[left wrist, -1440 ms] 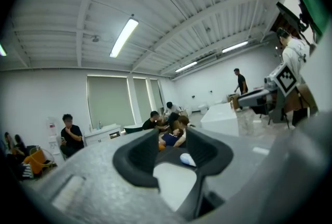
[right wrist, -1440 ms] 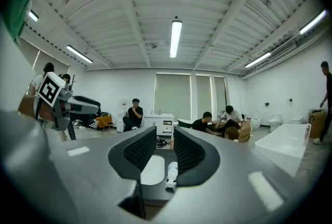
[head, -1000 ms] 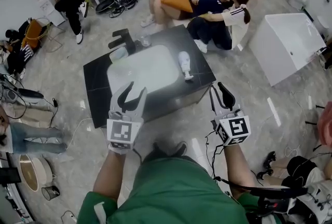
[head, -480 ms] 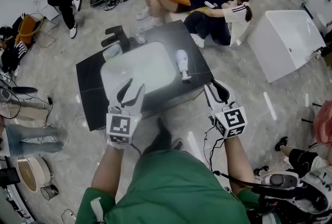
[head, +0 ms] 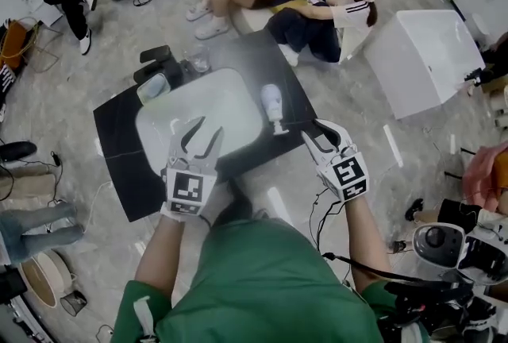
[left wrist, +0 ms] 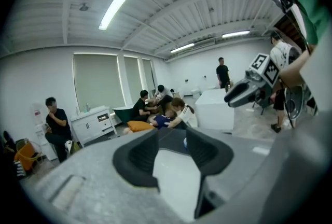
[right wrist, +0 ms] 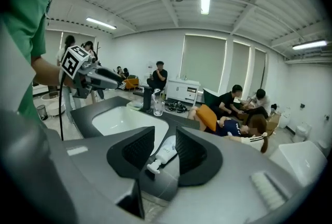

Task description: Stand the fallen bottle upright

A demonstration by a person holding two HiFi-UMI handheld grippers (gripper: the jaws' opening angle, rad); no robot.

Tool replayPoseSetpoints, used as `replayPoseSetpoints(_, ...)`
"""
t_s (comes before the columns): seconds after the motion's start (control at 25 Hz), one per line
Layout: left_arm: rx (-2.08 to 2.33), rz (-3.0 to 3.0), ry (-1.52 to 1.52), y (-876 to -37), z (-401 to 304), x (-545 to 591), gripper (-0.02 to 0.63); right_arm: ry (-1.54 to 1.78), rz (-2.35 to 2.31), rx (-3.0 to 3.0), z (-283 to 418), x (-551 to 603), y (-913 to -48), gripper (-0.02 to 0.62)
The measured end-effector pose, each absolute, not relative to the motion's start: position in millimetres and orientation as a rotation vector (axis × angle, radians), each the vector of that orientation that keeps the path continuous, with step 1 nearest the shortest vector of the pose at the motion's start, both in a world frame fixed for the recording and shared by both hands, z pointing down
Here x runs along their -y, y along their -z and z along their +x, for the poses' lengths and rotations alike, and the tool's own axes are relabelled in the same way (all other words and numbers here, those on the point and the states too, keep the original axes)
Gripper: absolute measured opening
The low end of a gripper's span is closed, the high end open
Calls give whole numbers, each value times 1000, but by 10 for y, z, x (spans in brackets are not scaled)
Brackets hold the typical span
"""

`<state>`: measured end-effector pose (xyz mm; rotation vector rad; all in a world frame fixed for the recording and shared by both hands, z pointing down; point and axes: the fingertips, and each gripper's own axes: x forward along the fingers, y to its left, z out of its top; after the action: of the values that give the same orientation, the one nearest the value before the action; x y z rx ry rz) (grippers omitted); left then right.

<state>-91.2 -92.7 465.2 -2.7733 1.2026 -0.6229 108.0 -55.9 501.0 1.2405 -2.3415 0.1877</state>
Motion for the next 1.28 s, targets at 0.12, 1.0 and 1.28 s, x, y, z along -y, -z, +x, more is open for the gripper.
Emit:
replayPoseSetpoints(0.12, -1180, -2817, 624, -4795, -955, 1152, 170, -278, 1177, 2345, 979, 760, -5264, 123)
replayPoseSetpoints(1.0, -1376, -2886, 745, -5390, -866, 1556, 170, -353, 621, 2199, 876, 946, -6834, 126)
replayPoseSetpoints(1.28, -1467, -2875, 753, -5442, -869, 1478, 169, -344, 504, 2186, 841, 910, -7067, 125)
